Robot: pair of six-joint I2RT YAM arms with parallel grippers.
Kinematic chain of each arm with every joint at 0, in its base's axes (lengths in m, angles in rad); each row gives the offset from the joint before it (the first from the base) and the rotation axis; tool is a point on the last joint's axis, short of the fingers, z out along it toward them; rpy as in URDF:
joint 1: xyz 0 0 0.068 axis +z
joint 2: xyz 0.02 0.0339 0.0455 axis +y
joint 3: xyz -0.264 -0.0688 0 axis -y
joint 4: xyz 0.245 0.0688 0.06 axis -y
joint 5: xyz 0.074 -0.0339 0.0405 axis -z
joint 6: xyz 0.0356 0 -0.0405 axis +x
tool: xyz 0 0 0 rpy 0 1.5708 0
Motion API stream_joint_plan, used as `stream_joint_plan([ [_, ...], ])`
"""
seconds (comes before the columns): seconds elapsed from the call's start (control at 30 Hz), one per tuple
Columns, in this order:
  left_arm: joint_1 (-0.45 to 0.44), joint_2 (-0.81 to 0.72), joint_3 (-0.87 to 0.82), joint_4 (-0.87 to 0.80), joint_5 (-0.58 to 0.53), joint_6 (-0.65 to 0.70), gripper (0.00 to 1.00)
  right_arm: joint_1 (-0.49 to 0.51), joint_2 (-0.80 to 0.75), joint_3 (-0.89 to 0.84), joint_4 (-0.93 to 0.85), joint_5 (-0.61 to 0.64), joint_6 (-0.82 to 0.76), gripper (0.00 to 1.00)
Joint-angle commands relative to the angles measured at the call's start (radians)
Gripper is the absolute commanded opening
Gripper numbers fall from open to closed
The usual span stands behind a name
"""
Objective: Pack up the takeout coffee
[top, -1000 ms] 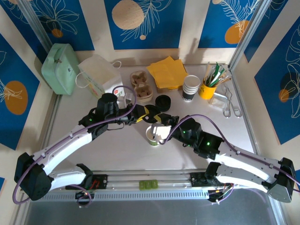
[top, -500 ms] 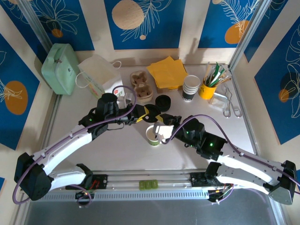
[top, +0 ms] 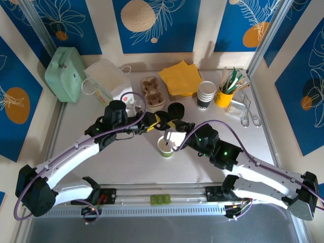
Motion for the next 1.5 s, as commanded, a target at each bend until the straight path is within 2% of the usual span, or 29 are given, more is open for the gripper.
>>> stream_joint_plan([
  [0.0, -0.001, -0.018, -0.004, 0.043, 0.029, -0.011, 0.27, -0.002, 0.014, 0.038, 0.024, 0.004, 0.01, 0.3],
  [0.27, -0.001, -0.019, -0.003, 0.04, 0.026, -0.009, 0.28, -0.003, 0.016, 0.049, -0.005, 0.006, 0.019, 0.11],
  [0.4, -0.002, -0.032, 0.0, 0.037, 0.012, 0.001, 0.39, -0.005, 0.013, 0.062, -0.037, 0.003, 0.057, 0.06],
  [0.47, 0.001, -0.051, 0.002, 0.019, -0.013, 0.018, 0.48, -0.005, 0.009, 0.074, -0.066, -0.012, 0.094, 0.03],
  [0.53, 0.002, -0.078, 0.011, -0.035, -0.055, 0.05, 0.57, -0.004, 0.001, 0.084, -0.091, -0.031, 0.139, 0.01],
  [0.67, 0.008, -0.151, 0.054, -0.214, -0.19, 0.156, 0.65, -0.002, -0.029, 0.098, -0.168, -0.097, 0.242, 0.0],
  [0.77, 0.007, -0.227, 0.098, -0.416, -0.402, 0.264, 0.68, -0.013, -0.058, 0.123, -0.226, -0.148, 0.414, 0.0],
  [0.83, 0.007, -0.287, 0.093, -0.484, -0.526, 0.302, 0.7, -0.034, -0.077, 0.146, -0.274, -0.237, 0.542, 0.0],
  [0.93, 0.007, -0.345, 0.06, -0.492, -0.603, 0.346, 0.7, -0.065, -0.079, 0.186, -0.313, -0.311, 0.748, 0.0],
  [1.07, 0.009, -0.346, 0.046, -0.5, -0.629, 0.395, 0.7, -0.132, -0.043, 0.268, -0.363, -0.456, 0.988, 0.0],
  [1.23, 0.008, -0.297, 0.037, -0.464, -0.577, 0.437, 0.7, -0.28, 0.0, 0.352, -0.397, -0.7, 1.304, 0.0],
  [1.47, 0.008, -0.254, -0.003, -0.397, -0.506, 0.428, 0.68, -0.453, -0.028, 0.289, -0.406, -0.851, 1.662, 0.0],
])
